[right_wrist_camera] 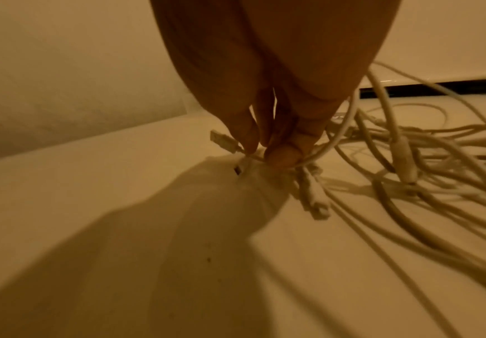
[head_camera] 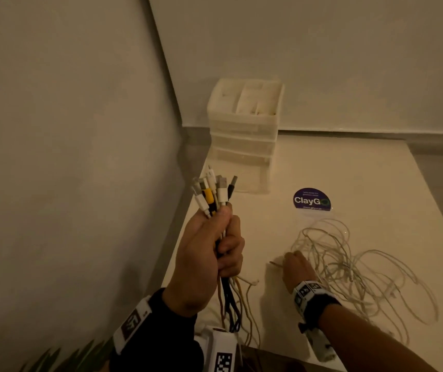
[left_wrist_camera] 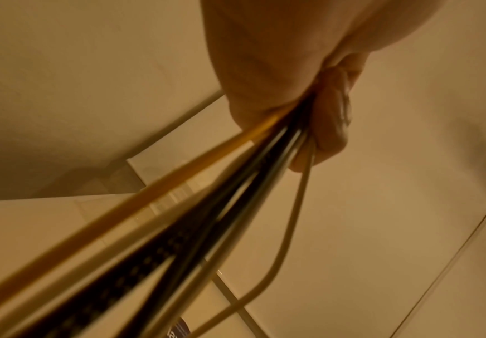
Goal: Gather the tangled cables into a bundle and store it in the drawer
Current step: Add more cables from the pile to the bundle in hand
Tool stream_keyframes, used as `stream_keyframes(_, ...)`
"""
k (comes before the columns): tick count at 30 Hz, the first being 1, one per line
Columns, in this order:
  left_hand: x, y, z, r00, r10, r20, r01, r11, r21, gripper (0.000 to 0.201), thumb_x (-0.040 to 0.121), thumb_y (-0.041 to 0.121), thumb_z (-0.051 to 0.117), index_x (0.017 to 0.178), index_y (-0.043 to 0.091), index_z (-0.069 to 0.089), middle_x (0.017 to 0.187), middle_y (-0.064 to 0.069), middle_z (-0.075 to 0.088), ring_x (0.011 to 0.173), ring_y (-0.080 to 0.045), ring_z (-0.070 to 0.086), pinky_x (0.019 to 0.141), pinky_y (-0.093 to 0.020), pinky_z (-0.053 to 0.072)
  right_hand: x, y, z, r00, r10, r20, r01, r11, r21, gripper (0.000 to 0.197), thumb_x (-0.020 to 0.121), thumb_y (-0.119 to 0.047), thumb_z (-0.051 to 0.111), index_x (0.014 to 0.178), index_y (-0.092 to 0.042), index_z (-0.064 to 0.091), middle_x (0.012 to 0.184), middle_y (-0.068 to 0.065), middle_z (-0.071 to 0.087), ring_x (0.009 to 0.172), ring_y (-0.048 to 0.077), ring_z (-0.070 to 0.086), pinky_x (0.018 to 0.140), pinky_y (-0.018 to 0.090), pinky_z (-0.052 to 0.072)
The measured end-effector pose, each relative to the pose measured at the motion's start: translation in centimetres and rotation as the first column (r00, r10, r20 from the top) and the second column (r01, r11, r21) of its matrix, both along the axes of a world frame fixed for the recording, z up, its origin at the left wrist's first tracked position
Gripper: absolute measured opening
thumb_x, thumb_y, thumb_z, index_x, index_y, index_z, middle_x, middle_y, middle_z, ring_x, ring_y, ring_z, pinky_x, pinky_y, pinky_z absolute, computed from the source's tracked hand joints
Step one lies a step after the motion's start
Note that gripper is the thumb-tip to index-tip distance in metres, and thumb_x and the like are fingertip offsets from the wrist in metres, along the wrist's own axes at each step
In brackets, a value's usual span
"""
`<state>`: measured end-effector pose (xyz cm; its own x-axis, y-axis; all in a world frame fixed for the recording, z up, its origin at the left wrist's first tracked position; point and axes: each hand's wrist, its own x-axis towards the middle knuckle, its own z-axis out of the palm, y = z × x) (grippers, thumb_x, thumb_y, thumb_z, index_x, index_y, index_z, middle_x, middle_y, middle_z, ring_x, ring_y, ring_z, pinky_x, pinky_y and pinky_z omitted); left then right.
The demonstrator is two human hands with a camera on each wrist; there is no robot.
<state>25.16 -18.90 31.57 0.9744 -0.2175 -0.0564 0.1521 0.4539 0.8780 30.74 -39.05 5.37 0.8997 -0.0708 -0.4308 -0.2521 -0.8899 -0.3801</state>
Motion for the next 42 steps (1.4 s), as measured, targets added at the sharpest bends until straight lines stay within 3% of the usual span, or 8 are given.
stream_keyframes(5,0.6,-0.4,-0.3,1.0,0.024,-0.008,-0.024,1.0,-0.002,0.027,0.093,0.029,0.043,0.07,0.015,0.038,0.054,0.001,0.027,0.037,-0.007,0.022,0.038,-0.02,0.016,-1.2,-0.9,-1.4,0.987,0.147,0.057,-0.141,0.986,-0.091,0.038,0.093,-0.026,0.046,0.129,-0.016,0.039,0.138,0.005,0.035,0.127,0.027,0.041,0.104,0.035,0.036)
stream_keyframes(10,1.5,-1.5,-0.6,1.0,0.021,0.002,-0.021,1.0,0.022,0.031,0.093,0.03,0.042,0.064,0.019,0.043,0.054,0.001,0.026,0.037,-0.007,0.022,0.038,-0.018,0.022,0.1,-1.1,0.7,0.99,0.122,0.076,-0.121,0.993,-0.01,0.011,0.095,-0.017,0.043,0.104,-0.016,0.05,0.112,0.006,0.053,0.106,0.028,0.051,0.086,0.035,0.043)
stream_keyframes(14,2.3,-2.7,-1.1,0.999,0.007,0.038,-0.01,0.997,0.076,0.033,0.094,0.032,0.041,0.065,0.017,0.042,0.055,0.0,0.028,0.036,-0.011,0.026,0.039,-0.02,0.03,0.4,-3.5,7.4,0.981,0.058,0.187,-0.12,0.933,0.339,0.01,0.102,-0.018,0.04,0.095,-0.02,0.046,0.089,-0.001,0.069,0.082,0.02,0.063,0.073,0.032,0.049)
stream_keyframes(18,3.8,-4.7,-1.5,0.998,-0.031,0.057,0.025,0.995,0.094,0.033,0.095,0.033,0.041,0.068,0.014,0.038,0.057,-0.002,0.028,0.036,-0.011,0.023,0.039,-0.019,0.027,-0.1,-6.8,16.4,0.923,0.061,0.379,-0.258,0.829,0.496,0.022,0.102,-0.013,0.04,0.093,-0.032,0.046,0.075,0.001,0.067,0.067,0.011,0.063,0.069,0.029,0.052)
stream_keyframes(24,5.9,-10.0,-1.2,0.985,-0.066,0.159,0.028,0.973,0.23,0.026,0.09,0.027,0.056,0.072,0.014,0.041,0.05,-0.001,0.026,0.037,-0.013,0.016,0.039,-0.018,0.02,-0.5,-7.4,24.4,0.815,-0.203,0.542,-0.243,0.73,0.639,0.012,0.097,-0.013,0.052,0.087,-0.013,0.06,0.075,0.0,0.068,0.053,0.014,0.054,0.054,0.024,0.047)
stream_keyframes(32,7.5,-15.1,-0.3,0.967,0.007,0.254,-0.096,0.936,0.339,0.02,0.093,0.02,0.06,0.076,0.011,0.052,0.047,0.012,0.049,0.038,-0.003,0.047,0.042,-0.012,0.037,-0.4,-5.3,24.0,0.705,-0.35,0.616,-0.175,0.756,0.631,0.009,0.093,-0.013,0.059,0.085,-0.009,0.06,0.075,0.004,0.063,0.066,0.022,0.061,0.061,0.043,0.052)
stream_keyframes(37,7.8,-15.7,-0.7,0.973,0.037,0.226,-0.124,0.915,0.383,0.043,0.098,0.022,0.051,0.055,0.025,0.051,0.041,0.01,0.043,0.036,-0.001,0.042,0.042,-0.012,0.035,-0.5,-5.3,23.8,0.677,-0.376,0.632,-0.157,0.766,0.624,0.014,0.089,-0.012,0.065,0.079,-0.015,0.056,0.071,-0.001,0.063,0.063,0.014,0.062,0.058,0.031,0.052)
stream_keyframes(42,8.5,-14.8,-1.0,0.973,0.07,0.22,-0.158,0.896,0.414,0.048,0.094,0.043,0.046,0.059,0.012,0.042,0.044,0.003,0.034,0.036,-0.01,0.032,0.041,-0.024,0.03,-0.5,-6.0,23.2,0.722,-0.349,0.597,-0.168,0.749,0.641,0.02,0.088,-0.022,0.067,0.083,-0.022,0.049,0.07,0.0,0.063,0.057,0.021,0.059,0.054,0.042,0.05)
